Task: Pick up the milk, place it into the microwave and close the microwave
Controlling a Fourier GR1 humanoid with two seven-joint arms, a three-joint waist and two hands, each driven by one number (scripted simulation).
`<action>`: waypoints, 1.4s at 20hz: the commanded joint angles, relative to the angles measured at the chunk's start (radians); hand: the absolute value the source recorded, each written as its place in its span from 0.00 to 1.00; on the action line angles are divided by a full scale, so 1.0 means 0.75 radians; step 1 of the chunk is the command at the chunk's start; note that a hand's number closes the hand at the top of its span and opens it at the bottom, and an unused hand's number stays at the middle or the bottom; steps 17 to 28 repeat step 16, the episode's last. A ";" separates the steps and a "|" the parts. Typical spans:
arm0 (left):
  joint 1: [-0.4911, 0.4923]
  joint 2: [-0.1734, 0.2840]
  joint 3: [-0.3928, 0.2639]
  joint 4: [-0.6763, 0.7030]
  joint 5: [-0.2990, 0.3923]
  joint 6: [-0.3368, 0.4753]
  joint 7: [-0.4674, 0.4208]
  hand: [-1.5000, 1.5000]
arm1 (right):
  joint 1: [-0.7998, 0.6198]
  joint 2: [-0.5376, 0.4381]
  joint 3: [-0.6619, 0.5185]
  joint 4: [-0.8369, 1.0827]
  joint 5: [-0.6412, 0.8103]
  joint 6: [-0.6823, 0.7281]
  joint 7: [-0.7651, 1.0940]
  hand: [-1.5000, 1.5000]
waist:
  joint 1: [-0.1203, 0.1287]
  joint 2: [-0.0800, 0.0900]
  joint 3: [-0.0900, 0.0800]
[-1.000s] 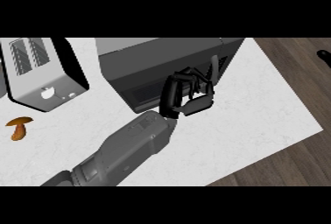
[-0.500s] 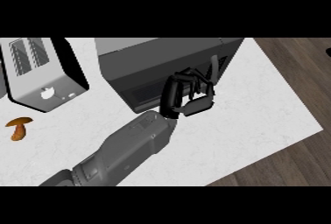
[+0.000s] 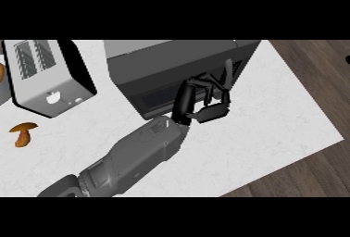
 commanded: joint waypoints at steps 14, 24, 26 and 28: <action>0.047 0.001 0.018 0.209 0.164 0.037 0.082 0.00 | 0.100 -0.098 -0.048 -0.050 -0.113 0.013 0.029 0.00 | 0.099 -0.005 -0.011; 0.048 0.001 0.001 0.213 0.178 0.056 0.094 0.00 | 0.111 -0.107 -0.044 -0.075 -0.111 -0.004 0.041 0.00 | 0.097 -0.012 -0.012; 0.048 0.001 0.001 0.213 0.178 0.056 0.094 0.00 | 0.111 -0.107 -0.044 -0.075 -0.111 -0.004 0.041 0.00 | 0.097 -0.012 -0.012; 0.048 0.001 0.001 0.213 0.178 0.056 0.094 0.00 | 0.111 -0.107 -0.044 -0.075 -0.111 -0.004 0.041 0.00 | 0.097 -0.012 -0.012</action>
